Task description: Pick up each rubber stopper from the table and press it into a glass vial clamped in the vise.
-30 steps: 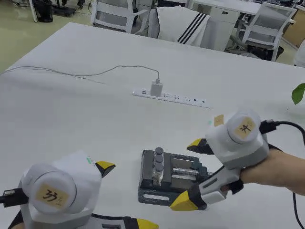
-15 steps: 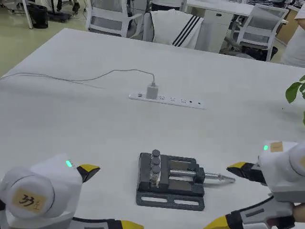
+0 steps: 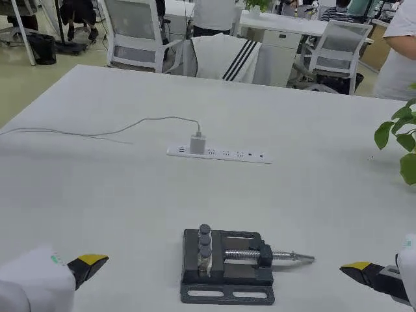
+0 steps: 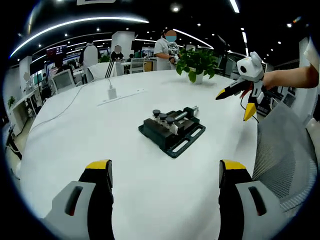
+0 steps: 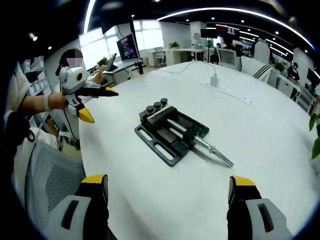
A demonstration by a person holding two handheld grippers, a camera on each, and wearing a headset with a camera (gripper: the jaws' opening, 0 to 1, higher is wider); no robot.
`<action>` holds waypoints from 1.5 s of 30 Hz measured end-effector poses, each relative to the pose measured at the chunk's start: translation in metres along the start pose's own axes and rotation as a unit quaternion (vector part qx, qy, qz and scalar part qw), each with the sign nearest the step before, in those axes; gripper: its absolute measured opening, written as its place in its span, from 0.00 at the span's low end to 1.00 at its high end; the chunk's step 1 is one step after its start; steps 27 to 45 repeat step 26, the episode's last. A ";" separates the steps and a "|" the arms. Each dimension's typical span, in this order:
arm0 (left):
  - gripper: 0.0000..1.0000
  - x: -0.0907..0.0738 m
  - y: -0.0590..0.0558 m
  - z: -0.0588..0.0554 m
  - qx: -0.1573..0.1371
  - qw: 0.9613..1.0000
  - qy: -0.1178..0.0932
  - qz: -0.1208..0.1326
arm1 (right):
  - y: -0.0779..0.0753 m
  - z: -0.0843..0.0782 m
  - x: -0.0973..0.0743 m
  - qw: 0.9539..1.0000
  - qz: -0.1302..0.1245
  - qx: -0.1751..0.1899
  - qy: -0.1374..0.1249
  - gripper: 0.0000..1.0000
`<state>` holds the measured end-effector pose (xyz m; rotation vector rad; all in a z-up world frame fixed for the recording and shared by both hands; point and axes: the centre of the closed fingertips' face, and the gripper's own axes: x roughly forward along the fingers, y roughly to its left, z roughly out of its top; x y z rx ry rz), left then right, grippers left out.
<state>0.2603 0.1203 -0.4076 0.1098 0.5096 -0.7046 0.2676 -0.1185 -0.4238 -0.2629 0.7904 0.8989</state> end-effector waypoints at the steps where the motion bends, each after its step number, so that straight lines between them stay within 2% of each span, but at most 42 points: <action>1: 0.87 -0.001 0.001 0.000 0.000 1.000 0.000 0.001 | 0.000 0.000 0.000 1.000 -0.002 0.002 -0.002 0.99; 7: 0.87 -0.001 0.003 -0.003 0.000 1.000 -0.001 -0.001 | -0.003 -0.002 -0.005 1.000 -0.015 0.008 -0.011 0.99; 12: 0.87 0.002 0.001 -0.003 -0.001 1.000 -0.004 -0.004 | -0.006 -0.010 -0.006 1.000 -0.022 0.014 -0.006 0.99; 16: 0.88 0.003 0.001 0.000 -0.005 1.000 -0.012 -0.004 | -0.007 -0.011 -0.009 0.999 -0.027 0.020 -0.009 0.99; 20: 0.88 0.003 -0.001 0.001 -0.004 1.000 -0.011 -0.003 | -0.005 -0.011 -0.009 0.999 -0.028 0.019 -0.010 0.99; 26: 0.88 0.000 -0.008 0.007 -0.016 1.000 -0.020 -0.003 | 0.007 -0.006 -0.003 0.999 -0.013 0.029 -0.026 0.99; 45: 0.88 0.000 -0.008 0.007 -0.016 1.000 -0.020 -0.003 | 0.007 -0.006 -0.003 0.999 -0.013 0.029 -0.026 0.99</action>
